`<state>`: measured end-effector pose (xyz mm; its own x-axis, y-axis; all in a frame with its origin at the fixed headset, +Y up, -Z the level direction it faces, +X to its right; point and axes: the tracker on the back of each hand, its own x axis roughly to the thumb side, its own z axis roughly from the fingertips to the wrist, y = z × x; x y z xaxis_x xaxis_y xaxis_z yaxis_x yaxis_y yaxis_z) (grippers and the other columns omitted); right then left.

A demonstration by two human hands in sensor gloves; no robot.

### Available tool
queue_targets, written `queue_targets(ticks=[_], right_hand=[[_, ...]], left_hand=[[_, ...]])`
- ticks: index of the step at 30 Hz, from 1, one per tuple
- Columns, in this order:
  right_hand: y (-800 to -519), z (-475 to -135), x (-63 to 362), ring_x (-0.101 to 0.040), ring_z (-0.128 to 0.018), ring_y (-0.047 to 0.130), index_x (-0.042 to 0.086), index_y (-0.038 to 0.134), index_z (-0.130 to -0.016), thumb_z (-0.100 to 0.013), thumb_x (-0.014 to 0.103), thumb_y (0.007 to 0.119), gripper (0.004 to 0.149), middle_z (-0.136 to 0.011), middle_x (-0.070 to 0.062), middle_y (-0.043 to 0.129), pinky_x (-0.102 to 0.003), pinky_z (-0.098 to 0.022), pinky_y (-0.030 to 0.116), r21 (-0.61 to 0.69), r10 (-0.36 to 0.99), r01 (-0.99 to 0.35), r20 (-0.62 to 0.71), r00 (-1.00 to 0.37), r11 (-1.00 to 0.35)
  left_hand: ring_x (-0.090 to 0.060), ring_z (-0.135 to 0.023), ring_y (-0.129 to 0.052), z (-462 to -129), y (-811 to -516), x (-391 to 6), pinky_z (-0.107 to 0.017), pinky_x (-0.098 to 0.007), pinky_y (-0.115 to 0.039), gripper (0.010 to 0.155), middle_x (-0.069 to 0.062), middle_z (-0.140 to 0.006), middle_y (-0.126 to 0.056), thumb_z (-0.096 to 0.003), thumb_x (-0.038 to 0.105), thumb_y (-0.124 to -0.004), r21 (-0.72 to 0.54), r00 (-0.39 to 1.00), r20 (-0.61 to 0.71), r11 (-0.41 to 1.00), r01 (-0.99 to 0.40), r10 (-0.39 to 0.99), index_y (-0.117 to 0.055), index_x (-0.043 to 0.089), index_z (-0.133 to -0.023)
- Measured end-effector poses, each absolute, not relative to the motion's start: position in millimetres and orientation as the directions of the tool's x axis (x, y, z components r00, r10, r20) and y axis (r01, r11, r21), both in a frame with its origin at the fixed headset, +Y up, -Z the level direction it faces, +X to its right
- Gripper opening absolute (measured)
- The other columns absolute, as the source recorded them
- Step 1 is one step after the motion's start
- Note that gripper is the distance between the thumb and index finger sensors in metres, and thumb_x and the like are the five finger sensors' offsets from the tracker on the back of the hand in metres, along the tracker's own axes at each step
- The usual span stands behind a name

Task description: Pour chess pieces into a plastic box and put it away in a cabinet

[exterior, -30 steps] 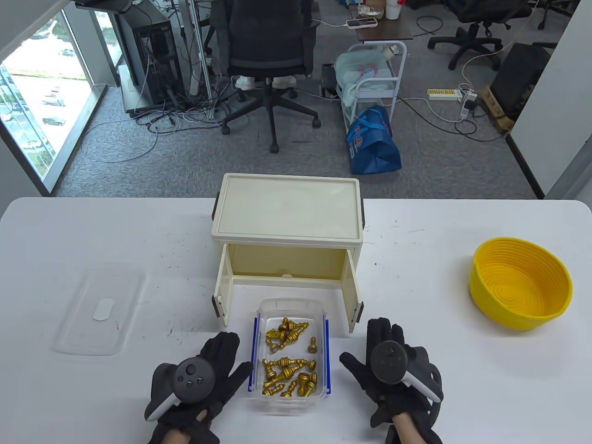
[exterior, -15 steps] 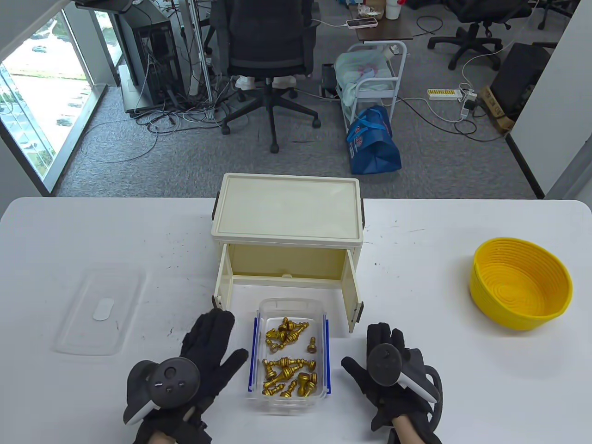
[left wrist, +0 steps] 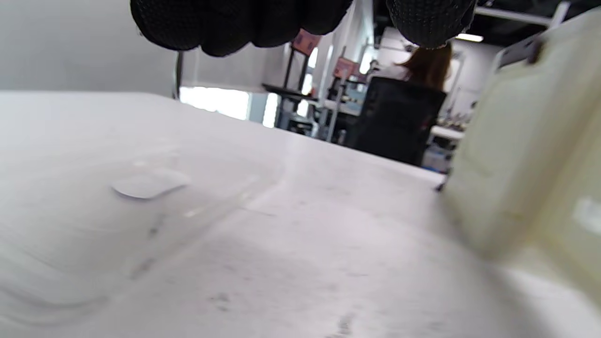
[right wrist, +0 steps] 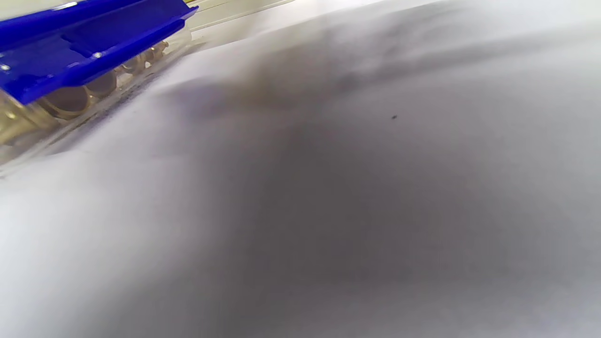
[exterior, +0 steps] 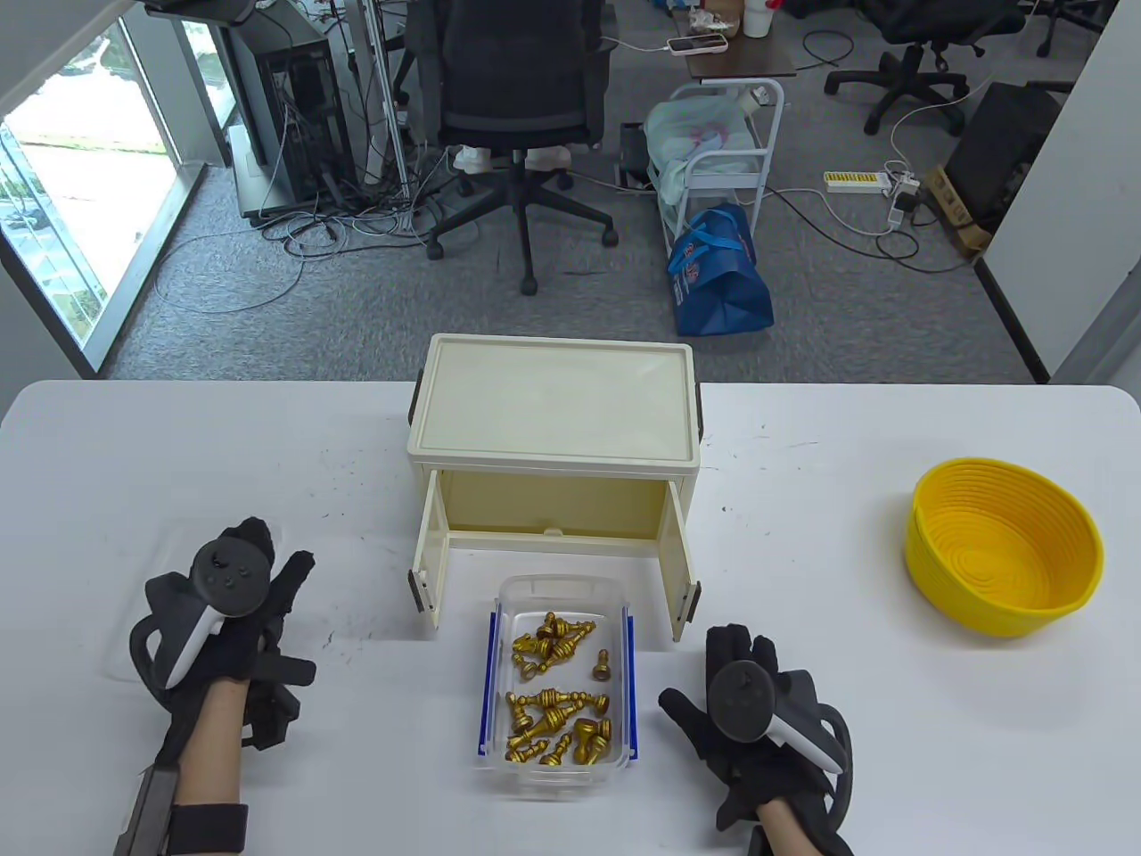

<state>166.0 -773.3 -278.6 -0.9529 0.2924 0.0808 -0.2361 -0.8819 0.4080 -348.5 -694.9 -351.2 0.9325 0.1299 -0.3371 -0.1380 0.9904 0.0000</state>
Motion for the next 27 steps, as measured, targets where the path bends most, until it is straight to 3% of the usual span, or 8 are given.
queue_targets(ticks=[5,10,15,19,27], right_hand=[[-773.2,-278.4,167.0,-0.057,-0.106,0.021,0.007,0.010,-0.114,-0.062,0.063,0.053,0.088,-0.120,-0.026,0.015,-0.071,-0.071,0.034,0.415,0.298,-0.241,0.078,-0.951,-0.877],[-771.1,-276.7,171.0,-0.058,-0.106,0.022,0.007,0.011,-0.114,-0.062,0.063,0.054,0.088,-0.120,-0.026,0.015,-0.071,-0.071,0.035,0.403,0.312,-0.259,0.073,-0.947,-0.878],[-771.1,-277.5,173.3,-0.058,-0.106,0.022,0.007,0.012,-0.114,-0.062,0.062,0.054,0.087,-0.120,-0.026,0.016,-0.071,-0.071,0.035,0.406,0.325,-0.273,0.066,-0.943,-0.872],[-771.8,-278.4,173.0,-0.058,-0.106,0.023,0.007,0.012,-0.114,-0.062,0.062,0.054,0.087,-0.120,-0.026,0.016,-0.071,-0.071,0.035,0.416,0.327,-0.272,0.064,-0.943,-0.868],[-770.6,-278.4,174.9,-0.058,-0.106,0.023,0.007,0.012,-0.114,-0.062,0.062,0.054,0.087,-0.120,-0.026,0.016,-0.071,-0.071,0.036,0.410,0.341,-0.288,0.060,-0.938,-0.865]], left_hand=[[-0.039,-0.102,-0.080,-372.4,-731.4,-357.1,-0.070,-0.050,-0.079,0.069,-0.013,-0.119,-0.073,-0.0614,0.054,-0.073,-0.208,0.889,-0.445,0.978,0.011,-0.105,-0.060,0.020,-0.119],[-0.031,-0.096,-0.087,-385.5,-767.6,-360.1,-0.066,-0.044,-0.083,0.065,-0.009,-0.114,-0.079,-0.0606,0.053,-0.074,-0.358,0.822,-0.452,0.914,0.189,-0.347,-0.063,0.022,-0.117],[-0.023,-0.083,-0.091,-394.1,-776.0,-360.6,-0.057,-0.037,-0.088,0.056,-0.009,-0.107,-0.083,-0.0642,0.048,-0.070,-0.367,0.808,-0.468,0.910,0.190,-0.358,-0.068,0.021,-0.113],[-0.016,-0.069,-0.097,-399.7,-780.1,-351.4,-0.051,-0.031,-0.091,0.048,-0.009,-0.096,-0.090,-0.0647,0.041,-0.072,-0.358,0.803,-0.398,0.881,0.309,-0.443,-0.075,0.019,-0.107],[-0.014,-0.062,-0.099,-394.0,-780.9,-342.0,-0.046,-0.029,-0.091,0.045,-0.006,-0.086,-0.094,-0.0635,0.041,-0.073,-0.289,0.730,-0.352,0.810,0.511,-0.586,-0.077,0.019,-0.103]])
